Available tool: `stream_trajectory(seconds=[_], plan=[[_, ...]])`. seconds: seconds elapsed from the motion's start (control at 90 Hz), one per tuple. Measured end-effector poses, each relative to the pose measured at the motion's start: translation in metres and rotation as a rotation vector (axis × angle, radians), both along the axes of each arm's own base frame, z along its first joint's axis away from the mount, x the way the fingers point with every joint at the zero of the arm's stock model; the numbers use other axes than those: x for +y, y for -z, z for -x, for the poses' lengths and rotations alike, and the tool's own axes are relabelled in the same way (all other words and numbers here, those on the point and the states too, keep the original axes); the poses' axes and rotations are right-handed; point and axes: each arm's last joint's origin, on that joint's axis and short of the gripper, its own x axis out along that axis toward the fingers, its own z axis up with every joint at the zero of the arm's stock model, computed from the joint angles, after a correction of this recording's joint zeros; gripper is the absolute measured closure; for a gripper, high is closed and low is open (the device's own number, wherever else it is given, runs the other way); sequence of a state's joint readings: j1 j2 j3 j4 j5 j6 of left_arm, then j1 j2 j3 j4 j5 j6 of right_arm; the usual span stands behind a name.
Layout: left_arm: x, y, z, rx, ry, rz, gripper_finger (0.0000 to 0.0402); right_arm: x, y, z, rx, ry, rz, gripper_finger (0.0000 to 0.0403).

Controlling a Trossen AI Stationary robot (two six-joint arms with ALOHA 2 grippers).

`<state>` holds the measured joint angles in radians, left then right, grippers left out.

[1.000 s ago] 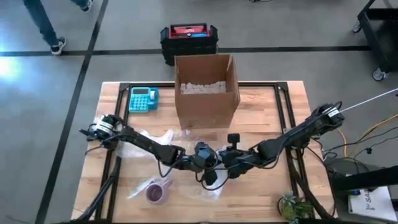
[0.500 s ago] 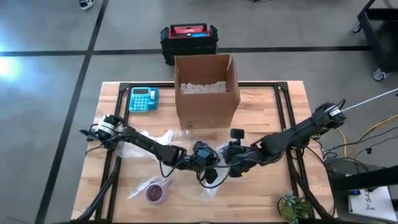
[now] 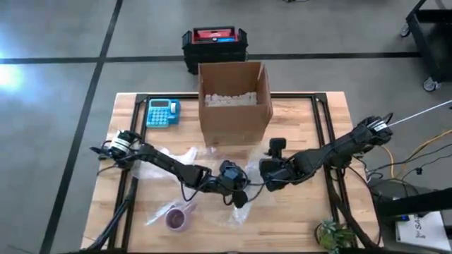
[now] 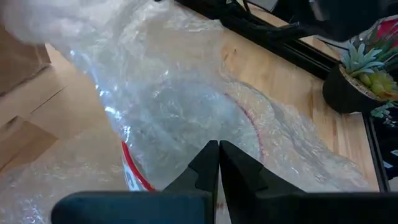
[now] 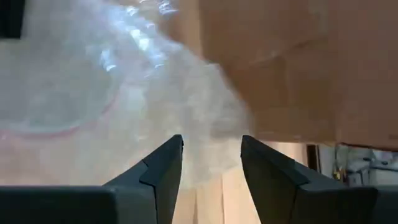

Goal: Wrap mug
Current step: Wrap the white mug with bubble wrap

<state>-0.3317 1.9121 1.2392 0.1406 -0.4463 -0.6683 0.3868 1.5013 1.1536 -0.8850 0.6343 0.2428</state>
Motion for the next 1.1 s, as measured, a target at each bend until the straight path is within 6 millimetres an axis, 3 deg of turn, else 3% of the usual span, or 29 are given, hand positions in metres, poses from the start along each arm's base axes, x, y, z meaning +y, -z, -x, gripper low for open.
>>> stream_trajectory(seconds=[0.233, 0.467, 0.611, 0.744, 0.856, 0.989, 1.1], plan=[[-0.001, 0.000, 0.000, -0.003, 0.003, 0.002, 0.0402, 0.022, 0.022, -0.014, -0.121, -0.222, -0.354, 0.0318], [0.000, -0.001, 0.000, -0.007, 0.000, 0.002, 0.0402, 0.018, 0.053, -0.016, -0.038, -0.200, -0.343, 0.0395], [-0.001, -0.007, -0.001, -0.029, 0.018, 0.032, 0.0402, 0.019, 0.058, -0.020, -0.014, -0.215, -0.326, 0.0393], [-0.004, -0.038, -0.004, -0.089, 0.094, 0.004, 0.0401, 0.020, 0.055, -0.022, -0.009, -0.239, -0.320, 0.0390], [-0.004, -0.048, -0.005, -0.075, 0.108, -0.063, 0.0401, 0.021, 0.050, -0.023, -0.022, -0.254, -0.320, 0.0390], [0.001, -0.036, -0.005, -0.026, 0.052, -0.098, 0.0401, 0.020, 0.051, -0.024, -0.021, -0.244, -0.319, 0.0389], [0.006, -0.006, -0.009, 0.031, 0.003, -0.058, 0.0401, 0.021, 0.051, -0.024, -0.024, -0.249, -0.319, 0.0389]])
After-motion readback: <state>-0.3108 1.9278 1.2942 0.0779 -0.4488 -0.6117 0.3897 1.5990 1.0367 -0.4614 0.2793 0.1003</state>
